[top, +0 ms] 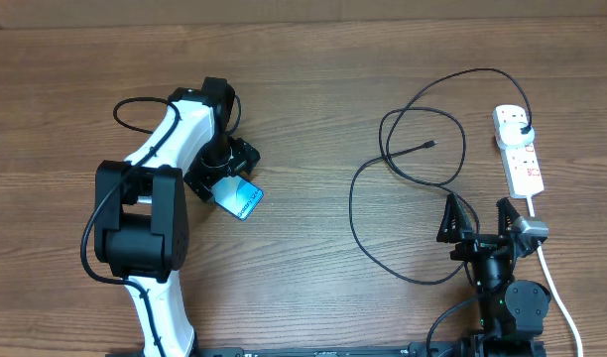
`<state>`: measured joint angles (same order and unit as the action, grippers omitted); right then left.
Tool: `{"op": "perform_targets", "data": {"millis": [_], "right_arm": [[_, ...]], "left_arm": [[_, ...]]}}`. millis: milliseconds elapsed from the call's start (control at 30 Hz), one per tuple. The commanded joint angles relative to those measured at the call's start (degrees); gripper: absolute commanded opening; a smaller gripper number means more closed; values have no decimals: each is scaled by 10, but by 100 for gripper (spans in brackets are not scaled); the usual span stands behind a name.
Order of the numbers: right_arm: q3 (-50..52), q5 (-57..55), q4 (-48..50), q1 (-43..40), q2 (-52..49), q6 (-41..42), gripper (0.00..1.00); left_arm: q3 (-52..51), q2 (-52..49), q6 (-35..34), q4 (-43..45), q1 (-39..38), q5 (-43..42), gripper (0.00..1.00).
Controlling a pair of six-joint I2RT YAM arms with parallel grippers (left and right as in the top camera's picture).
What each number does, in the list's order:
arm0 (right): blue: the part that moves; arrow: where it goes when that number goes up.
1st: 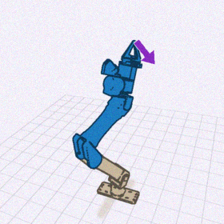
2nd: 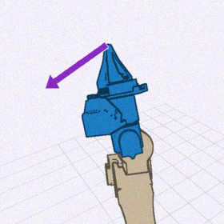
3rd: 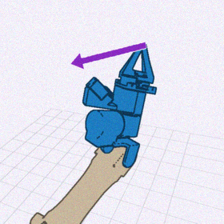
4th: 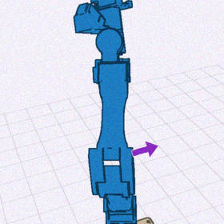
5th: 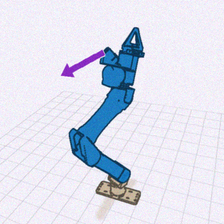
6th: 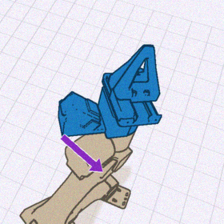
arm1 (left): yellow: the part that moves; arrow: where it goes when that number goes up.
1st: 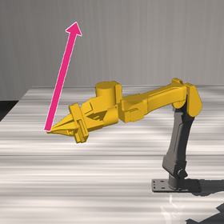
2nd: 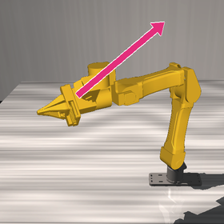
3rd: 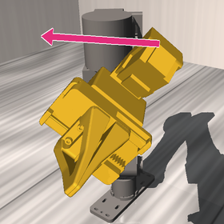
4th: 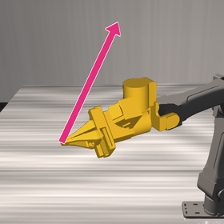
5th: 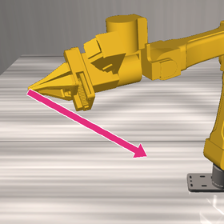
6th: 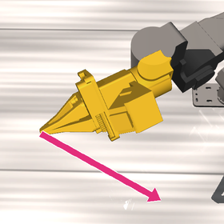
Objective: Plug charger to phone and switch on socket
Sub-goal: 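Close the left gripper on the phone and tilt it upright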
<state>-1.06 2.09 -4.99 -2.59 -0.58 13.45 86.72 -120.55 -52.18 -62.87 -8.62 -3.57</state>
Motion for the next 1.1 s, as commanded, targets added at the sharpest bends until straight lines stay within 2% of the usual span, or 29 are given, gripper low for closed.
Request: {"op": "perform_targets", "data": {"millis": [0, 300, 700, 867, 1000, 1067], "right_arm": [[6, -5, 3, 3, 3, -4, 100], [6, -5, 3, 3, 3, -4, 100], [6, -5, 3, 3, 3, -4, 100], [6, -5, 3, 3, 3, -4, 100], [6, -5, 3, 3, 3, -4, 100], [6, -5, 3, 3, 3, -4, 100]], "left_arm": [[-12, -5, -8, 2, 1, 12, 100], [-90, -5, -19, 56, 1, 10, 100], [-124, -5, -24, 97, 1, -21, 100], [-142, -5, -64, 101, 1, -24, 100], [-146, -5, -58, 109, 1, -24, 100], [-146, -5, -31, 117, 0, -25, 96]]}}
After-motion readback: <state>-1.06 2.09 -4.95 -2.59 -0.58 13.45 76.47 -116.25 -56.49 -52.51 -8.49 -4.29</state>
